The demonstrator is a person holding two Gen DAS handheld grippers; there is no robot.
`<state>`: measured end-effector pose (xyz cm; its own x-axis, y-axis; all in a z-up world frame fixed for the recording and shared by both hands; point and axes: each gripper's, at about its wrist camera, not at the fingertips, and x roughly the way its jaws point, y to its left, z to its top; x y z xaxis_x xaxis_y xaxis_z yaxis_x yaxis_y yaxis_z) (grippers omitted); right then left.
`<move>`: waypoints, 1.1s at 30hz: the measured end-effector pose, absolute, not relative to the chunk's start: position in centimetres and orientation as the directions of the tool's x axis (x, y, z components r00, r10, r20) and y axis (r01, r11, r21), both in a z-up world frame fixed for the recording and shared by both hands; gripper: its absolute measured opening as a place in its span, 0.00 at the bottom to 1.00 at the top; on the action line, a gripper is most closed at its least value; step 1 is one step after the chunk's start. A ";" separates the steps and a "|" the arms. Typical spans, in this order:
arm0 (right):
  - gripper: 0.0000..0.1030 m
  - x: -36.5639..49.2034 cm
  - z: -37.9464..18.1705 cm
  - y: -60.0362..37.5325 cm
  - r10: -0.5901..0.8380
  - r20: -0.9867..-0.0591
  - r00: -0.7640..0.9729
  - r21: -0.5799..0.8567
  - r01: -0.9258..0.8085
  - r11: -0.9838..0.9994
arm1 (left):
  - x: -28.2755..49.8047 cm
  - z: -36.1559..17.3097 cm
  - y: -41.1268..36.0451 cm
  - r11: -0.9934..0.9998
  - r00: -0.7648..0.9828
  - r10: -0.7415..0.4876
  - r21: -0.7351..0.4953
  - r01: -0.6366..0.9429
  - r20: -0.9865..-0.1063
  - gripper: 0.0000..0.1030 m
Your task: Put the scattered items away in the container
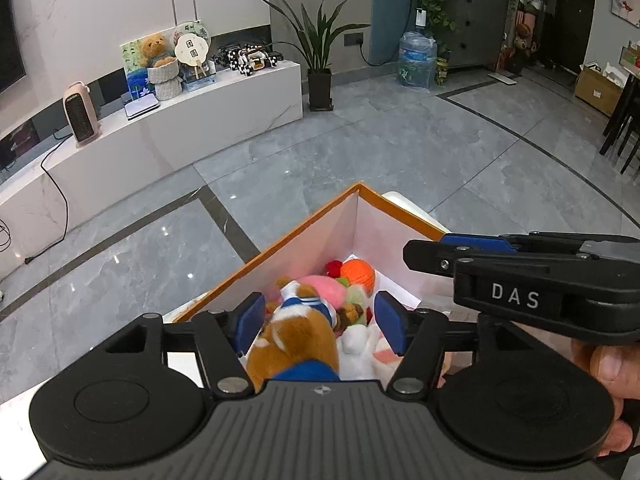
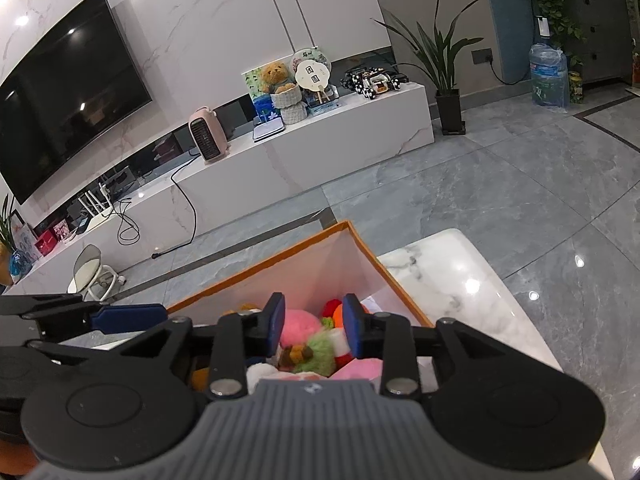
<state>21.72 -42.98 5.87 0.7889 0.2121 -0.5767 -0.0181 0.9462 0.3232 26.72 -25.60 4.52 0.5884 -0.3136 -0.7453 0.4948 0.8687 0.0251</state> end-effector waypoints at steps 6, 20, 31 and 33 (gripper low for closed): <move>0.38 21.7 6.2 -43.0 0.201 -0.574 0.794 0.321 -0.007 0.947 | 26.4 4.8 -25.5 0.868 0.594 -0.324 0.019 0.497 -0.736 0.69; 0.45 19.7 9.2 -42.2 0.167 -0.520 0.837 0.315 0.006 0.949 | 21.8 8.0 -24.1 0.846 0.633 -0.408 -0.012 0.532 -0.658 0.69; 0.55 16.2 12.8 -40.0 0.147 -0.473 0.869 0.238 -0.034 0.971 | 15.1 9.4 -20.8 0.845 0.695 -0.471 -0.050 0.533 -0.543 0.79; 0.56 15.3 13.4 -39.6 0.142 -0.465 0.874 0.214 -0.044 0.976 | 14.1 9.3 -19.9 0.846 0.701 -0.479 -0.065 0.529 -0.529 0.79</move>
<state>15.29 -39.55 13.38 0.8740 0.1416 -0.4648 -0.0444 0.9759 0.2137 14.07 -19.95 9.31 0.7008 -0.4790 -0.5286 0.5291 0.8461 -0.0652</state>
